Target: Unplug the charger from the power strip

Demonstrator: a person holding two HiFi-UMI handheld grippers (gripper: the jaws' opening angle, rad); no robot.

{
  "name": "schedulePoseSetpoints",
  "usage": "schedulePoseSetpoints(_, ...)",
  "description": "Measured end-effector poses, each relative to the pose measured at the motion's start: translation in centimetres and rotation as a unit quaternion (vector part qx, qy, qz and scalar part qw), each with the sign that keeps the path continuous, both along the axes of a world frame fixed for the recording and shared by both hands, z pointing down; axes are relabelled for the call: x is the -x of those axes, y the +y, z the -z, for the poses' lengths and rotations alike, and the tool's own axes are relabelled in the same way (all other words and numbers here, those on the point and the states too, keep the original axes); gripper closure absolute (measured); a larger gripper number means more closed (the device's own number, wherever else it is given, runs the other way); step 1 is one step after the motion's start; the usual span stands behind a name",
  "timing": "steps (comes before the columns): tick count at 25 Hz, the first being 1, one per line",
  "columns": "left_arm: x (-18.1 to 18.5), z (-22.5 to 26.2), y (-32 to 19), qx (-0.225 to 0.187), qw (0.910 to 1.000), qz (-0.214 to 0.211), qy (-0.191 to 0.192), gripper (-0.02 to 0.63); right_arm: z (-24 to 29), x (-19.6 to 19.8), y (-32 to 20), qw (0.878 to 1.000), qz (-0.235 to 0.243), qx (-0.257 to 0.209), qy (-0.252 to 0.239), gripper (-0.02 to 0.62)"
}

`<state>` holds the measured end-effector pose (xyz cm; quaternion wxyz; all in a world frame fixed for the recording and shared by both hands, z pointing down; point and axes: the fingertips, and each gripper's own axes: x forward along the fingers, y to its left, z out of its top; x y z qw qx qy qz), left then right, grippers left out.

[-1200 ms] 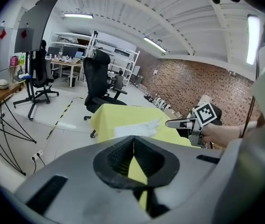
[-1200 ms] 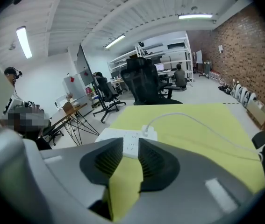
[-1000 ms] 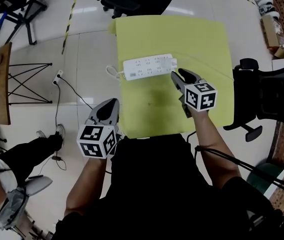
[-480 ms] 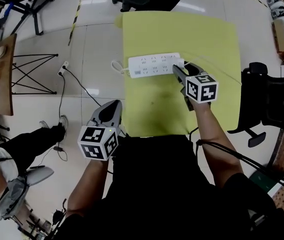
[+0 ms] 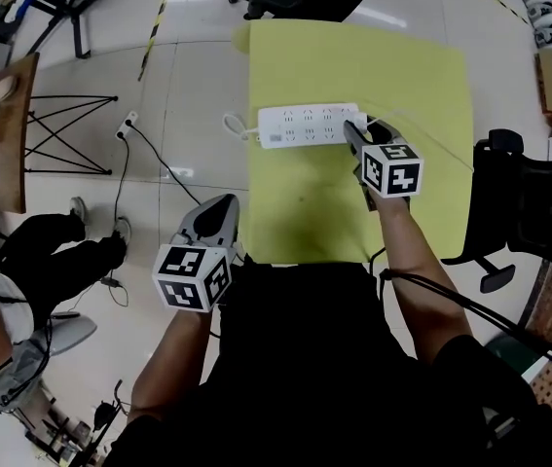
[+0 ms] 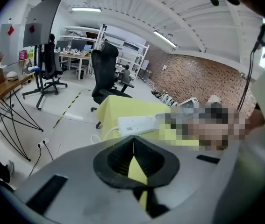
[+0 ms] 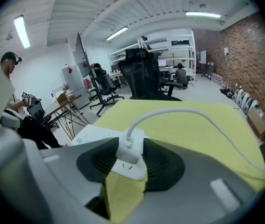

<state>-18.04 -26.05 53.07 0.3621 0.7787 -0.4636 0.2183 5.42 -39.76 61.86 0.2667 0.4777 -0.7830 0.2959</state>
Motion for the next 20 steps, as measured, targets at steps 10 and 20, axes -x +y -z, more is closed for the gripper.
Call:
schedulePoseSetpoints(10, 1.2, 0.7, 0.3, -0.015, 0.9998, 0.004, 0.010, 0.598, 2.6, -0.9, -0.1, 0.999, -0.006, -0.028, 0.032, 0.442)
schedulePoseSetpoints(20, 3.2, 2.3, 1.0, -0.043, 0.9987, -0.005, 0.028, 0.598, 4.0, 2.7, 4.5, 0.999, 0.030, -0.018, 0.042, 0.443)
